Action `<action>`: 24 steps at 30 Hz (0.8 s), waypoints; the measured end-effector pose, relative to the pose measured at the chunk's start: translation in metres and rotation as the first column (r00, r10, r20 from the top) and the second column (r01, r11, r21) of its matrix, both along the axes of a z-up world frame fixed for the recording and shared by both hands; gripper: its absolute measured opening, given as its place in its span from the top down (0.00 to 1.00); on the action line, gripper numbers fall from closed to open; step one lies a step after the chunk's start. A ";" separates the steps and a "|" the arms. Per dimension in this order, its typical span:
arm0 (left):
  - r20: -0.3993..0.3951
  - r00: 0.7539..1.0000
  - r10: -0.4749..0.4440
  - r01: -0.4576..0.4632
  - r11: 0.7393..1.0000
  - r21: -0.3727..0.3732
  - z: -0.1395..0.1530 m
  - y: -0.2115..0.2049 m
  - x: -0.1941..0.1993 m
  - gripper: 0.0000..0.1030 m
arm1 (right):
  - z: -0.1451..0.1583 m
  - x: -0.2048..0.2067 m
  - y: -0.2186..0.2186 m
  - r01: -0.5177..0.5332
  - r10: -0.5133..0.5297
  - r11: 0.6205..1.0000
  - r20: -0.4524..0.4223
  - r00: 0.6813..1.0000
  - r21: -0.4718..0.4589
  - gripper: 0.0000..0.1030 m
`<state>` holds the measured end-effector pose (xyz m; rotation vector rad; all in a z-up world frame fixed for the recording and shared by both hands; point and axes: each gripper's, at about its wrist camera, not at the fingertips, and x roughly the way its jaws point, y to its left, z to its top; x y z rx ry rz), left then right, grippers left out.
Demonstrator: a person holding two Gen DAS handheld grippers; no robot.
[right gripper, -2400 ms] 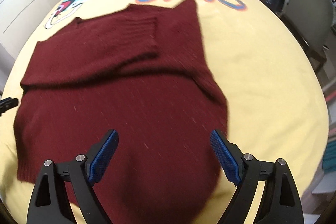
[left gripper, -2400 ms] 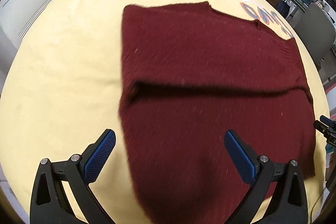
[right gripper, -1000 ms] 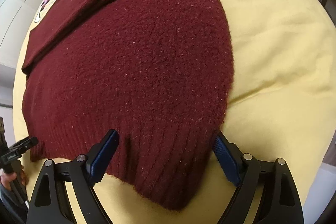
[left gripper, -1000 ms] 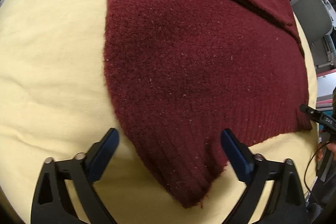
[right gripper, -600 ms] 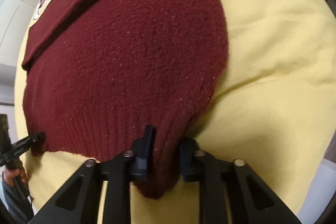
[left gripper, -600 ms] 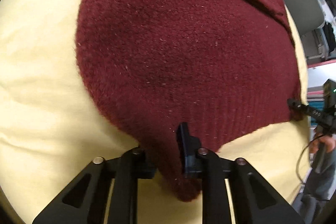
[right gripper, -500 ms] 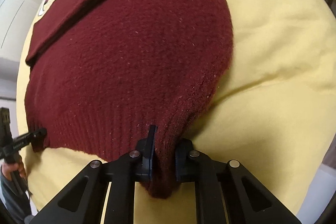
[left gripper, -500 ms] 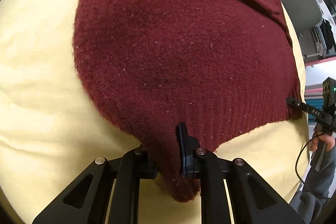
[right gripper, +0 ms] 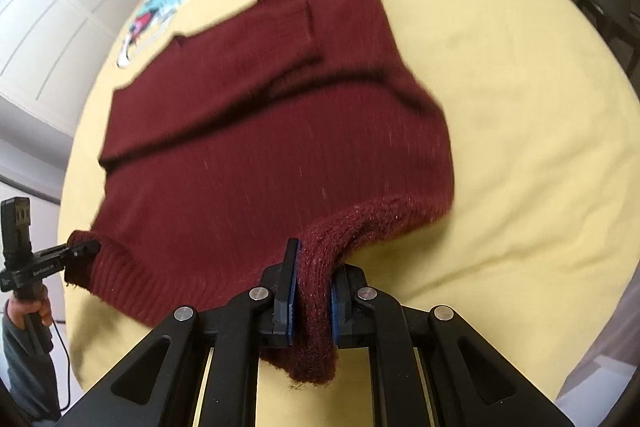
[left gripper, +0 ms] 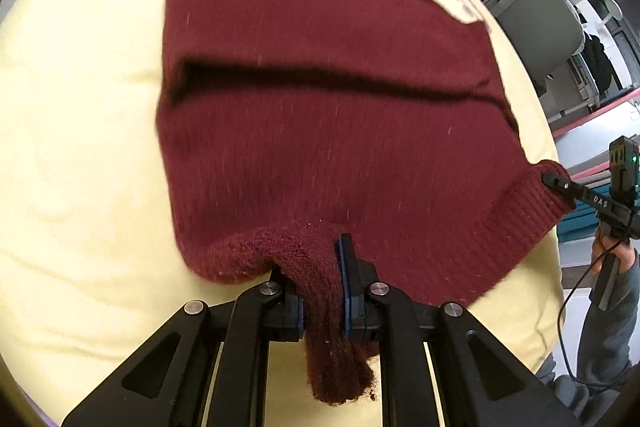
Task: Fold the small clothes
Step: 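Grasp the sweater hem with the left gripper while the right gripper grasps it, then lift the hem and fold it toward the collar, open both grippers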
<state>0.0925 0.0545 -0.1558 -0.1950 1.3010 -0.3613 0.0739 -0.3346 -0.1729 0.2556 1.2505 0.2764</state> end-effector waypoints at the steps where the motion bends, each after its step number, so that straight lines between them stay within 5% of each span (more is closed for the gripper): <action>1: 0.019 1.000 0.000 0.000 1.000 0.002 0.008 0.003 0.001 0.90 | -0.002 0.013 0.008 0.005 -0.005 1.000 0.012 1.000 0.003 0.89; 16: 0.246 0.965 0.093 -0.096 0.995 -0.002 0.082 0.029 0.113 0.90 | 0.080 0.142 0.026 0.087 -0.082 0.996 0.250 0.965 -0.009 0.89; 24: 0.171 0.983 0.069 -0.090 0.989 0.120 0.038 0.034 0.160 0.90 | 0.061 0.221 0.056 0.061 -0.043 0.994 0.193 0.980 -0.091 0.89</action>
